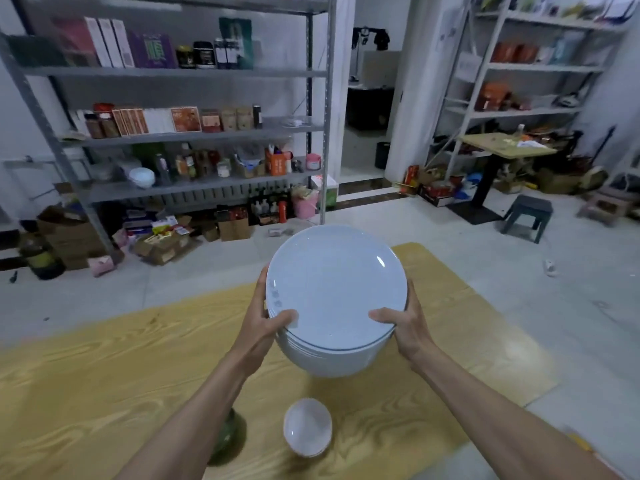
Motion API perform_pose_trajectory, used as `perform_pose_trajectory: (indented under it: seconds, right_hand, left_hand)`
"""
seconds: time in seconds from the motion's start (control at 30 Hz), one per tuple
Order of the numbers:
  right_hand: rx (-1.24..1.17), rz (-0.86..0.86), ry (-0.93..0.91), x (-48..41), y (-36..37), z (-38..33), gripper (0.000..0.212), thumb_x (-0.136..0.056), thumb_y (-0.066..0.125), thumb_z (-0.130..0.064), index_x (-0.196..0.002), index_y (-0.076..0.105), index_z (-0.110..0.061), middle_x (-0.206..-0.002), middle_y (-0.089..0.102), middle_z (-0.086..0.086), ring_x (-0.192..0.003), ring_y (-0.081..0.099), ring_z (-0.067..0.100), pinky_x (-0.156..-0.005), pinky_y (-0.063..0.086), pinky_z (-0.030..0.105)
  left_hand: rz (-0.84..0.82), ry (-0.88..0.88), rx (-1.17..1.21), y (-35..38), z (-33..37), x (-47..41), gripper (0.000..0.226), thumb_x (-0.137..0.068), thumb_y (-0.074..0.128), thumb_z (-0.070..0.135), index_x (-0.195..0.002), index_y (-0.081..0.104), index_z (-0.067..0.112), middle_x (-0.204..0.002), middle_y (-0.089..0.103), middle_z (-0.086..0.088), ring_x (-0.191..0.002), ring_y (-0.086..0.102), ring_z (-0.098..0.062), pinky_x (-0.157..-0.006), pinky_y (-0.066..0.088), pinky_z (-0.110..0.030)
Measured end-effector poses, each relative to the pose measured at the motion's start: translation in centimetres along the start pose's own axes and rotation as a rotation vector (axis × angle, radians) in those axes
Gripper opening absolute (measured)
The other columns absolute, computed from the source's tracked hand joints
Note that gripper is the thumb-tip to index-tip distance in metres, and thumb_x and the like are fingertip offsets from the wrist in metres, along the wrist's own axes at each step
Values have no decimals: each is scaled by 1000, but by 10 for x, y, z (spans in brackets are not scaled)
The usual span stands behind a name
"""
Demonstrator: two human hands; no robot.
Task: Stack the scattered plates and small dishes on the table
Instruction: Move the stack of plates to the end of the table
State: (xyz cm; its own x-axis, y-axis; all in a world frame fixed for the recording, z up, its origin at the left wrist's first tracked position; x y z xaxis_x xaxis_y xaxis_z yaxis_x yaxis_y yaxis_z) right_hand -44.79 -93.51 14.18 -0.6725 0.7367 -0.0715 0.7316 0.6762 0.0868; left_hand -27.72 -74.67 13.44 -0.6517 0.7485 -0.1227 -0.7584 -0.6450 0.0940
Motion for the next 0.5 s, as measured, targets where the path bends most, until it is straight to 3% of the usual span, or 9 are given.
perform_pose_trajectory:
  seconds: [0.13,0.27,0.37,0.5]
  right_hand:
    - [29,51,6,-48,-53,1,97,-36,77,-24,-130,53,-25,-120,68,1,-108,66,23,-82,59,39]
    - [53,90,22,-97,-99,4,98,-36,78,-24,-131,54,-26,-122,67,3,-111,65,27,-89,56,50]
    - [60,94,42,-131,-128,7,100,-36,79,-23,-133,53,-25,-125,66,5,-113,64,28,-91,55,51]
    - [74,76,76,-175,-162,19,99,-36,79,-24,-132,54,-29,-125,66,2,-114,63,27,-93,53,56]
  left_hand:
    - [-28,-9,35,49,-22,-58,96,-64,78,37,-146,30,50,-139,55,14,-120,60,-17,-83,57,-37]
    - [-56,-30,33,92,-32,-111,96,-64,79,38,-147,30,50,-136,57,17,-118,62,-16,-83,57,-39]
    - [-54,-62,33,118,-40,-144,98,-64,79,40,-147,28,51,-134,56,23,-118,62,-13,-87,57,-41]
    - [-6,-97,8,146,-57,-177,99,-64,79,40,-147,27,51,-138,54,18,-121,59,-15,-93,54,-48]
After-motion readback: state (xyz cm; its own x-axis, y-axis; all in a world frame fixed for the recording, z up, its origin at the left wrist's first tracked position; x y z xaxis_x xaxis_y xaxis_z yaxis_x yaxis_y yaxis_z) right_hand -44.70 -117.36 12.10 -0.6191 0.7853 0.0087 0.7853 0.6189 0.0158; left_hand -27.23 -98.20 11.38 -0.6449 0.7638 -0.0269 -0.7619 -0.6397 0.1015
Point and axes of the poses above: each hand's wrist, its own x-axis away from the middle knuckle, its own y-axis out of the palm, z = x × y, the point moved 1 cm from there along -x, towards the middle knuckle
